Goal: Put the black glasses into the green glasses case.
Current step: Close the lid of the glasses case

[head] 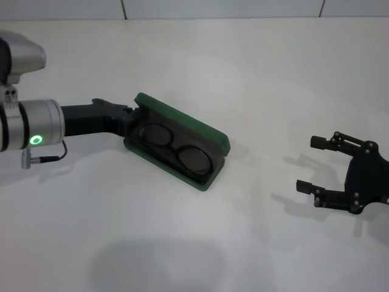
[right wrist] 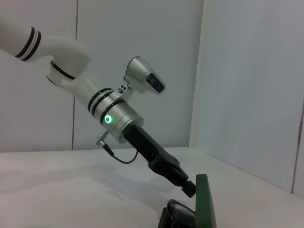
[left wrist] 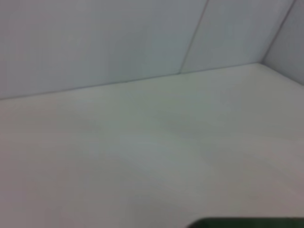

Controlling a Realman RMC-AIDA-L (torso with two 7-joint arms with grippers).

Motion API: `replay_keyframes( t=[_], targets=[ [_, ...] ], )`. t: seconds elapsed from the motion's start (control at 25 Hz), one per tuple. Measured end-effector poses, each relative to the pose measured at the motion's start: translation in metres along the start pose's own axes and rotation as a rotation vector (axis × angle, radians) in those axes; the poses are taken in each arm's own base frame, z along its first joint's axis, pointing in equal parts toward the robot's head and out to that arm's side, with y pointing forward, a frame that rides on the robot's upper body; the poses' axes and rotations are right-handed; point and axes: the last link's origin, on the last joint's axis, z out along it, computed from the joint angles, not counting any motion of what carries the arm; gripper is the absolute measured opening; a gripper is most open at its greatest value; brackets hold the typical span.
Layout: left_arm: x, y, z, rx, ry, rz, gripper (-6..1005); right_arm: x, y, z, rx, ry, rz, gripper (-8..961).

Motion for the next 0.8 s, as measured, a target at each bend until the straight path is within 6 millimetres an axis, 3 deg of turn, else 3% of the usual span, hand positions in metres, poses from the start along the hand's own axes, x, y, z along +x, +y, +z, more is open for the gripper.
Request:
replay_keyframes(
  t=[0.16, 0.48, 0.6, 0.8],
  targets=[
    [-0.003, 0.001, -0.005, -0.020, -0.007, -0.003, 132, 0.000, 0.000, 0.000, 0.003, 0.001, 0.000, 817],
    [0.004, 0.002, -0.047, -0.020, 0.078, 0.001, 134, 0.001, -0.002, -0.001, 0.013, 0.005, -0.001, 817],
    [0.012, 0.010, -0.047, -0.050, 0.140, -0.001, 134, 0.002, -0.004, -0.001, 0.029, 0.016, 0.001, 817],
    [0.032, 0.025, -0.026, -0.082, 0.154, 0.024, 135, 0.004, -0.007, 0.002, 0.043, 0.033, -0.002, 817]
  ],
)
